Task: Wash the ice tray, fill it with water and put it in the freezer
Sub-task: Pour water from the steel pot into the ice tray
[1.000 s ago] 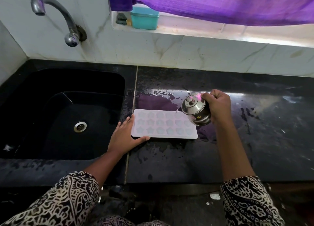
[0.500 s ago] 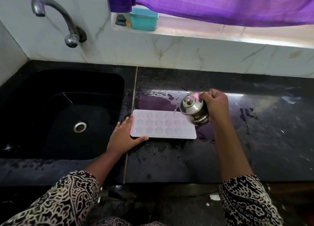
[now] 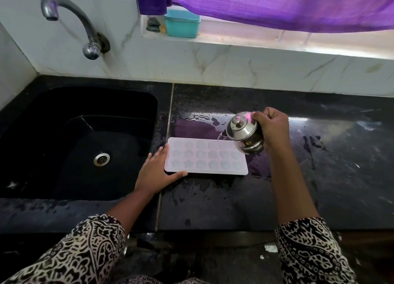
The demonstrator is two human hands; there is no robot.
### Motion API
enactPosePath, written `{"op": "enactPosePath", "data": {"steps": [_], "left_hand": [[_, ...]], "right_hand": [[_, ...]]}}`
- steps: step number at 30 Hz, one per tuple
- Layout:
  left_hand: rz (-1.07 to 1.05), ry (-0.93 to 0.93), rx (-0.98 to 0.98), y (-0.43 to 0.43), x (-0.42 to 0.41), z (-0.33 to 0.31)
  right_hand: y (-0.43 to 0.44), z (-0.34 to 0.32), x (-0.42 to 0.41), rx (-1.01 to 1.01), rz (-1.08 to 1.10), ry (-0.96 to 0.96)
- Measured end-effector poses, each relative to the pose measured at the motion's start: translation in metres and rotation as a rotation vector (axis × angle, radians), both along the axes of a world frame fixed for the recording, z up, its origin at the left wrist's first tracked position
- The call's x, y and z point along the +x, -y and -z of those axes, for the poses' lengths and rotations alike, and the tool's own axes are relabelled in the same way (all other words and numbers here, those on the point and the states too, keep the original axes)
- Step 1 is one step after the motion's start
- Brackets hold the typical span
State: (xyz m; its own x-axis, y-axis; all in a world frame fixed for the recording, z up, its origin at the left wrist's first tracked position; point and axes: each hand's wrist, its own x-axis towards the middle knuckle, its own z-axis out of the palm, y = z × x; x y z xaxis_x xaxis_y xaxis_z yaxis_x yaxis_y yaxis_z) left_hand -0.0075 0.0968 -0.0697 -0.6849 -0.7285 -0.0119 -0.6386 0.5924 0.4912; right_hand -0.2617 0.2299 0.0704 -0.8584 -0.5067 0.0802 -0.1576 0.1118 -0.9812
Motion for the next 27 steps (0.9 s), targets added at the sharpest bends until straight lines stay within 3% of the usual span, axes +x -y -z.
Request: {"op": "enactPosePath", "data": {"steps": [4, 11, 27], "left_hand": [[0.001, 0.0, 0.001, 0.0, 0.0, 0.0], [0.005, -0.002, -0.002, 0.0, 0.0, 0.0], [0.007, 0.002, -0.016, -0.002, 0.0, -0.002]], "right_hand": [[-0.001, 0.001, -0.001, -0.012, 0.006, 0.027], [-0.011, 0.004, -0.009, -0.168, 0.067, 0.261], [-0.026, 0.009, -0.012, 0.07, 0.107, -0.001]]}}
